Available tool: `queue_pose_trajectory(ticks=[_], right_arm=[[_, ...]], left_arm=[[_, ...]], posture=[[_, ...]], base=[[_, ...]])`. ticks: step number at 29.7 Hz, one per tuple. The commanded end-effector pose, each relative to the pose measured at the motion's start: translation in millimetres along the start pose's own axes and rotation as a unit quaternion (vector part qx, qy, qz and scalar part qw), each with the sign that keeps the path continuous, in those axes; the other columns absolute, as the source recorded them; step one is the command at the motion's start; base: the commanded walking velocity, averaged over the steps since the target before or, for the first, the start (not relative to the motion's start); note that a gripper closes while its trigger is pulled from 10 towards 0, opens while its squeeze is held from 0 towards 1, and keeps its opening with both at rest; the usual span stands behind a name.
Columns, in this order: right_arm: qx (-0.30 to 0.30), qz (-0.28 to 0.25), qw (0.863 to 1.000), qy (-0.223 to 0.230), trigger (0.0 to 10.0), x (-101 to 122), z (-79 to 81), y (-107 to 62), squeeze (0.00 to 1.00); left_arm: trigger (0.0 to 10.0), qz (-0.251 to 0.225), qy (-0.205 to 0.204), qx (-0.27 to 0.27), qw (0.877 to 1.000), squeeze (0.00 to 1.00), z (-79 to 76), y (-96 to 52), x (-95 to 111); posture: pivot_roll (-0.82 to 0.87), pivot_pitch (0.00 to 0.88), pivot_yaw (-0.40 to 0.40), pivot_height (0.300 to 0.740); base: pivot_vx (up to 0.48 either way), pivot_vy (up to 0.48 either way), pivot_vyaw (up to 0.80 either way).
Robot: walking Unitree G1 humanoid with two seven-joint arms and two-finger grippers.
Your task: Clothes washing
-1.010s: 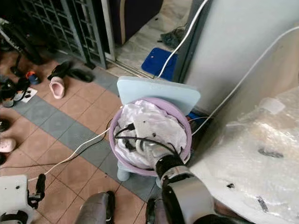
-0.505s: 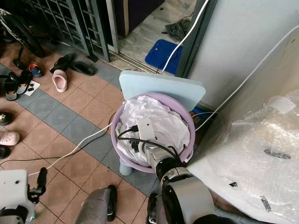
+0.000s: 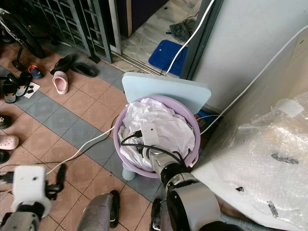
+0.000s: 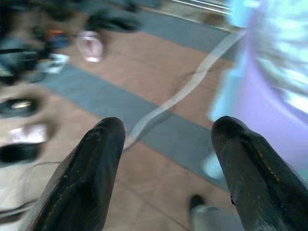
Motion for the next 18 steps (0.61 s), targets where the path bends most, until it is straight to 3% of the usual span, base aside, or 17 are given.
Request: queue_pose_trajectory(ticks=[1, 2, 7, 12, 18], right_arm=[[0.018, 0.012, 1.0, 0.001, 0.0, -6.8, 16.1, 1.1, 0.0], [0.018, 0.01, 1.0, 0.001, 0.0, -5.1, 13.8, 1.0, 0.0], [0.011, 0.005, 1.0, -0.003, 0.0, -3.3, 2.7, 0.3, 0.0], [-0.004, -0.007, 1.0, -0.006, 0.0, -0.3, -13.6, -1.2, 0.0], [-0.014, -0.029, 0.999, -0.014, 0.0, 6.6, -29.1, -4.0, 0.0]], left_arm=[[10.0, 0.034, 0.002, -0.046, 0.998, 0.0, -15.5, -1.2, -14.4], [10.0, 0.045, 0.008, -0.086, 0.995, 0.0, -28.8, -2.3, -19.3], [10.0, 0.06, 0.031, -0.143, 0.987, 0.0, -45.3, -5.0, -27.2], [10.0, 0.044, 0.1, -0.151, 0.982, 0.0, -37.0, 3.9, -27.9], [10.0, 0.007, 0.152, -0.142, 0.978, 0.0, -29.0, 15.8, -18.9]], posture=[[0.27, 0.203, -0.059, 0.74], [0.26, 0.194, -0.06, 0.74], [0.25, 0.174, -0.059, 0.74], [0.23, 0.137, -0.06, 0.74], [0.21, 0.101, -0.058, 0.74]], base=[[0.0, 0.0, 0.0], [0.0, 0.0, 0.0], [0.0, 0.0, 0.0], [0.0, 0.0, 0.0], [0.0, 0.0, 0.0]])
Point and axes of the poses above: a point about 5 cm out from each wrist's last joint towards the gripper, its own y axis pointing out of the wrist towards the gripper, its own x axis along the axis of the wrist's last joint, z = x × y, the point moved 6 cm from there along y, pointing out of the wrist towards the gripper, and after that the axes turned 4 degrees about y, right-handed, at the moved point
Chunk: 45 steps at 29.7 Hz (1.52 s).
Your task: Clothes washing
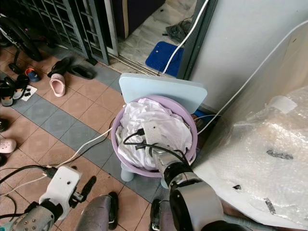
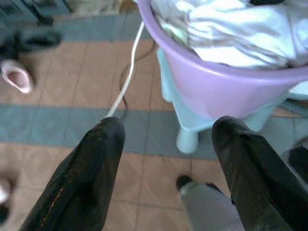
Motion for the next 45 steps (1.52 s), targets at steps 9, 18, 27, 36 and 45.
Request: queue_pose_trajectory(ticks=[9, 18, 27, 36, 45], right_arm=[[-0.01, -0.081, 0.997, 0.003, 0.0, 27.7, -20.8, -8.0, 0.0], [0.015, -0.303, 0.952, -0.026, 0.0, 116.1, -17.3, -61.9, 0.0], [-0.048, -0.465, 0.882, -0.059, 10.0, 181.6, -34.1, -147.6, 0.0], [-0.078, -0.511, 0.85, -0.102, 10.0, 211.8, -30.3, -174.6, 0.0], [-0.091, -0.518, 0.843, -0.111, 10.0, 214.9, -29.7, -179.9, 0.0]], left_arm=[[10.0, -0.079, 0.004, 0.071, 0.994, 0.0, 24.8, 17.5, 29.5], [10.0, -0.143, -0.059, 0.155, 0.976, 0.0, 50.3, 38.9, 62.4], [10.0, -0.186, -0.085, 0.186, 0.961, 0.0, 61.1, 52.1, 85.4], [10.0, -0.2, -0.087, 0.18, 0.959, 0.0, 58.1, 66.2, 93.9], [10.0, -0.209, -0.083, 0.178, 0.958, 0.0, 56.2, 70.3, 96.9]], posture=[[0.17, 0.044, -0.051, 0.74], [0.11, 0.0, -0.04, 0.74], [0.05, 0.0, 0.008, 0.74], [0.02, 0.0, 0.028, 0.74], [0.02, 0.0, 0.029, 0.74]], base=[[0.0, 0.0, 0.0], [0.0, 0.0, 0.0], [0.0, 0.0, 0.0], [0.0, -0.377, -0.17], [0.0, -0.472, -0.8]])
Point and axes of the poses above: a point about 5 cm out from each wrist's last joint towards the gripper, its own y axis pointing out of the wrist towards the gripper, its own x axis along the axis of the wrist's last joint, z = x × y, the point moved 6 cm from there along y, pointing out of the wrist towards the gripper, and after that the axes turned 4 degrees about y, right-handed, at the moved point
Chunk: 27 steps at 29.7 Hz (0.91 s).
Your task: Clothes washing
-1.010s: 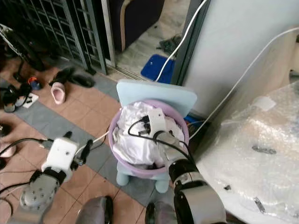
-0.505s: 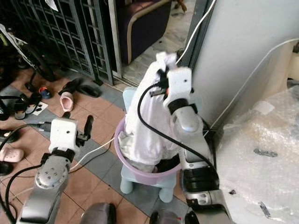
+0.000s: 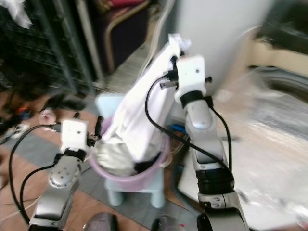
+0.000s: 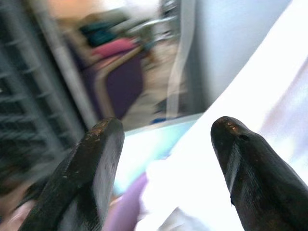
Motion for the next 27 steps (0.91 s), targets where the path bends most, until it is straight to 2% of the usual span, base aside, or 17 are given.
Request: queue_pose_trajectory(ticks=[1, 6, 12, 15, 18, 20, 22, 23, 27], right_arm=[[0.002, -0.035, 0.999, -0.003, 10.0, 20.1, 3.7, 4.1, 0.0], [0.001, -0.038, 0.999, -0.007, 10.0, 22.3, 2.0, 5.3, 0.0], [-0.007, -0.035, 0.999, -0.017, 10.0, 20.8, -4.5, 7.3, 0.0], [-0.032, -0.03, 0.998, -0.04, 10.0, 19.7, -26.7, 16.8, 0.0], [-0.044, -0.027, 0.997, -0.05, 10.0, 20.3, -39.6, 23.9, 0.0], [-0.066, -0.02, 0.996, -0.062, 10.0, 22.3, -59.3, 35.3, 0.0], [-0.072, -0.018, 0.995, -0.064, 10.0, 23.3, -65.0, 38.4, 0.0], [-0.091, -0.011, 0.993, -0.068, 10.0, 24.9, -79.3, 45.0, 0.0], [-0.101, -0.008, 0.993, -0.066, 10.0, 26.1, -88.3, 49.3, 0.0]], left_arm=[[10.0, 0.004, 0.006, 0.003, 1.0, 0.0, 4.1, 0.4, -4.0], [10.0, 0.002, 0.005, 0.005, 1.0, 0.0, 3.5, 1.5, -4.0], [10.0, -0.003, 0.005, 0.006, 1.0, 0.0, 1.8, 2.1, -3.6], [10.0, -0.009, -0.006, 0.007, 1.0, 0.0, 4.2, 2.4, -1.4], [10.0, -0.012, -0.01, 0.006, 1.0, 0.0, 6.1, 3.4, -0.2], [10.0, -0.014, -0.009, 0.009, 1.0, 0.0, 8.7, 5.3, 1.3], [10.0, -0.015, -0.009, 0.01, 1.0, 0.0, 9.3, 5.8, 2.0], [10.0, -0.017, -0.015, 0.012, 1.0, 0.0, 10.0, 6.0, 2.9], [10.0, -0.015, -0.017, 0.013, 1.0, 0.0, 9.8, 4.1, 1.6]], posture=[[0.02, 0.0, 0.026, 0.74], [0.01, 0.0, 0.025, 0.74], [0.01, 0.0, 0.024, 0.74], [0.01, 0.0, 0.026, 0.74], [0.01, 0.0, 0.029, 0.74], [0.01, 0.0, 0.03, 0.74], [0.01, 0.0, 0.03, 0.74], [0.01, 0.0, 0.028, 0.74], [0.02, 0.0, 0.025, 0.74]], base=[[0.0, -0.472, -0.8], [0.0, -0.474, -0.8], [0.0, -0.056, 0.0], [0.0, 0.0, 0.0], [0.0, 0.0, 0.0], [0.0, 0.0, 0.0], [0.0, 0.0, 0.0], [0.0, 0.0, 0.0], [0.0, 0.0, 0.0]])
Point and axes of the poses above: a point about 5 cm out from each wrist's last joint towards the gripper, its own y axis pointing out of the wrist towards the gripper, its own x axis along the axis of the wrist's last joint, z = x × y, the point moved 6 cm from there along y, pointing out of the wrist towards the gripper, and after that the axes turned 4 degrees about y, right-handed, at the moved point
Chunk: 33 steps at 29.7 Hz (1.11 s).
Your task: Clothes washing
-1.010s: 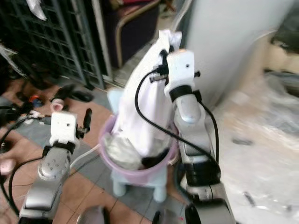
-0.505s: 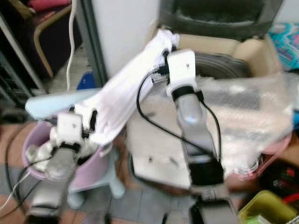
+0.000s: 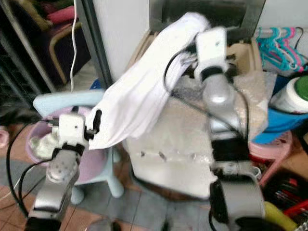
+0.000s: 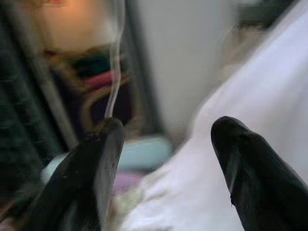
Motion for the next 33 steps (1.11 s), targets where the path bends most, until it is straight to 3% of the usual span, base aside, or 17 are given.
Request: queue_pose_trajectory(ticks=[1, 5, 9, 16, 19, 21, 23, 25, 26, 27, 28, 31, 32, 33], right_arm=[[-0.012, -0.009, 1.0, 0.007, 10.0, 4.6, -5.1, 3.5, 0.0], [-0.014, 0.001, 1.0, 0.008, 10.0, 0.0, -6.4, 8.1, 0.0], [0.01, 0.003, 1.0, 0.002, 10.0, 2.1, 3.4, 19.1, 0.0], [0.059, 0.006, 0.998, -0.004, 10.0, 17.6, 16.7, 40.8, 0.0], [0.079, -0.008, 0.996, -0.03, 10.0, 40.8, 18.8, 55.8, 0.0], [0.077, -0.036, 0.995, -0.044, 10.0, 65.6, 14.3, 64.5, 0.0], [0.05, -0.12, 0.99, -0.059, 10.0, 131.5, -4.3, 76.1, 0.0], [0.036, -0.147, 0.987, -0.056, 10.0, 154.9, -12.6, 78.0, 0.0], [0.004, -0.193, 0.979, -0.062, 10.0, 194.7, -28.3, 77.2, 0.0], [0.004, -0.193, 0.979, -0.062, 10.0, 194.7, -28.3, 77.2, 0.0], [-0.036, -0.238, 0.969, -0.059, 10.0, 232.4, -47.9, 72.0, 0.0], [-0.099, -0.294, 0.949, -0.062, 10.0, 275.8, -78.7, 58.3, 0.0], [-0.099, -0.294, 0.949, -0.062, 10.0, 275.8, -78.7, 58.3, 0.0], [-0.12, -0.322, 0.936, -0.072, 10.0, 289.8, -88.5, 50.0, 0.0]], left_arm=[[10.0, -0.002, 0.001, -0.007, 1.0, 0.0, -1.8, 0.6, 1.7], [10.0, 0.0, -0.008, -0.009, 1.0, 0.0, -4.5, -3.0, 0.2], [10.0, -0.001, -0.01, -0.013, 1.0, 0.0, -6.3, -2.9, 1.1], [10.0, 0.001, -0.014, -0.013, 1.0, 0.0, -6.7, -1.5, 0.7], [10.0, 0.002, -0.023, -0.015, 1.0, 0.0, -10.5, -1.3, 0.9], [10.0, 0.001, -0.025, -0.016, 1.0, 0.0, -12.4, -1.4, 1.7], [10.0, 0.001, -0.026, -0.017, 1.0, 0.0, -14.4, -1.5, 1.9], [10.0, 0.002, -0.026, -0.017, 1.0, 0.0, -14.7, -1.3, 1.7], [10.0, 0.002, -0.025, -0.018, 1.0, 0.0, -15.2, -1.4, 1.6], [10.0, 0.002, -0.025, -0.018, 1.0, 0.0, -15.2, -1.4, 1.6], [10.0, 0.002, -0.023, -0.016, 1.0, 0.0, -14.3, -1.6, 1.5], [10.0, 0.005, -0.021, -0.005, 1.0, 0.0, -10.6, -2.8, 0.8], [10.0, 0.005, -0.021, -0.005, 1.0, 0.0, -10.6, -2.8, 0.8], [10.0, 0.007, -0.02, 0.0, 1.0, 0.0, -9.0, -4.0, -0.2]], posture=[[0.02, 0.0, 0.024, 0.74], [0.02, 0.0, 0.024, 0.74], [0.02, 0.0, 0.022, 0.74], [0.01, 0.0, 0.016, 0.74], [0.02, 0.0, 0.014, 0.74], [0.02, 0.0, 0.011, 0.74], [0.02, 0.0, 0.013, 0.74], [0.02, 0.0, 0.009, 0.74], [0.02, 0.0, 0.009, 0.74], [0.02, 0.0, 0.009, 0.74], [0.03, 0.0, 0.004, 0.74], [0.04, 0.0, -0.004, 0.74], [0.04, 0.0, -0.004, 0.74], [0.04, 0.0, -0.006, 0.74]], base=[[0.24, 0.0, 0.0], [0.277, 0.0, -0.52], [0.3, 0.0, -0.8], [0.306, 0.0, -0.41], [0.0, 0.0, 0.0], [0.0, 0.0, 0.0], [0.0, 0.0, 0.0], [0.0, 0.0, 0.0], [0.0, 0.0, 0.0], [0.0, 0.0, 0.0], [0.0, 0.0, 0.0], [0.0, 0.0, 0.0], [0.0, 0.0, 0.0], [0.0, 0.0, 0.0]])
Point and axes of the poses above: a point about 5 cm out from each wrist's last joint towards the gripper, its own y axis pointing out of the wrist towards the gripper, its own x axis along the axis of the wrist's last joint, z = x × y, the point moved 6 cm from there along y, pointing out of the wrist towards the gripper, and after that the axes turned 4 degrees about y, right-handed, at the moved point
